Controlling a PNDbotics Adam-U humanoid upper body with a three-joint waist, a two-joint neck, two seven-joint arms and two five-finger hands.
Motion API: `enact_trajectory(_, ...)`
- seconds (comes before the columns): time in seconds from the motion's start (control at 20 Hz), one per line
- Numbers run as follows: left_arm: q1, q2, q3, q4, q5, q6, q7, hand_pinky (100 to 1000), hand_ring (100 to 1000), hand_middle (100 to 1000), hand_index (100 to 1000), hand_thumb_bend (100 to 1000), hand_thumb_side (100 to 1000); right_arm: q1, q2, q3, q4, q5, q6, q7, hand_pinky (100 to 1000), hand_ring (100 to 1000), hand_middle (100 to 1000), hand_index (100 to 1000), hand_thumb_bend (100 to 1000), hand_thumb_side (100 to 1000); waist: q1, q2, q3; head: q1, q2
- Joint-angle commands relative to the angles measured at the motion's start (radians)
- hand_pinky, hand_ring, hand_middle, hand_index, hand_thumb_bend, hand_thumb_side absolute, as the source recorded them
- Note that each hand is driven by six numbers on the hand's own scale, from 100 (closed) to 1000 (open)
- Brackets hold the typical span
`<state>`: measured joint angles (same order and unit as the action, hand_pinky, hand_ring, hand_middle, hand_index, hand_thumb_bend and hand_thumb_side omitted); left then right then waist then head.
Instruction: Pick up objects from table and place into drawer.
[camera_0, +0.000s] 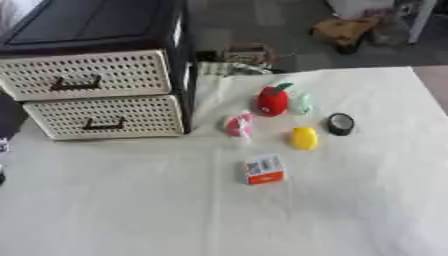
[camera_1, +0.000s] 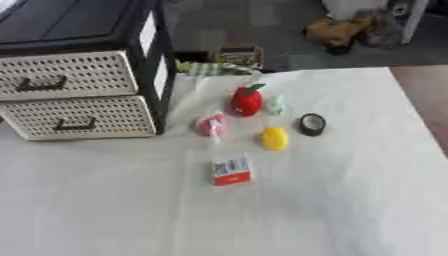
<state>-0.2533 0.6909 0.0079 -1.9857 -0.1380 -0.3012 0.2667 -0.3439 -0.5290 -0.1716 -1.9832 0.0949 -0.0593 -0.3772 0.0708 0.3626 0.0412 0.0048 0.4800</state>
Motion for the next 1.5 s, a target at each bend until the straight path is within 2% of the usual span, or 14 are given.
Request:
enact_trajectory(0.05, 0.013, 0.111, 0.005, -0.014, -0.049, 0.048, -0.009, 353, 353, 530, 808, 100, 244, -0.016, -0.043, -0.009, -0.017, 0.012, -0.007, -0.011, 713, 585, 550, 741, 358, 813, -0.003, -0.016, -0.004, 0.009, 0.008)
enact_trajectory(0.35, 0.048, 0.254, 0.02, -0.014, -0.081, 0.136, -0.067, 349, 349, 529, 832, 100, 297, -0.017, -0.054, -0.01, -0.017, 0.018, -0.011, -0.023, 714, 588, 553, 742, 354, 830, -0.006, -0.026, -0.022, 0.024, 0.028)
enact_trajectory(0.55, 0.055, 0.357, 0.019, -0.014, -0.073, 0.199, -0.126, 350, 359, 529, 834, 105, 408, -0.011, -0.057, -0.01, -0.017, 0.02, -0.014, -0.029, 714, 589, 554, 743, 353, 836, -0.009, -0.036, -0.03, 0.03, 0.037)
enact_trajectory(0.85, 0.043, 0.473, -0.005, -0.014, -0.059, 0.29, -0.222, 356, 386, 519, 858, 105, 408, -0.003, -0.06, -0.01, -0.017, 0.024, -0.014, -0.029, 714, 589, 554, 743, 357, 842, -0.015, -0.047, -0.019, 0.023, 0.038)
enact_trajectory(1.3, -0.027, 0.568, -0.063, -0.014, -0.059, 0.306, -0.371, 362, 423, 521, 937, 105, 408, 0.0, -0.058, -0.005, -0.017, 0.022, -0.013, -0.025, 713, 588, 552, 742, 357, 838, -0.019, -0.054, -0.007, 0.008, 0.018)
enact_trajectory(1.5, -0.074, 0.599, -0.102, -0.014, -0.039, 0.337, -0.435, 356, 421, 503, 945, 105, 408, -0.001, -0.055, -0.001, -0.017, 0.019, -0.012, -0.02, 713, 587, 551, 742, 359, 837, -0.021, -0.057, -0.005, -0.012, 0.01)
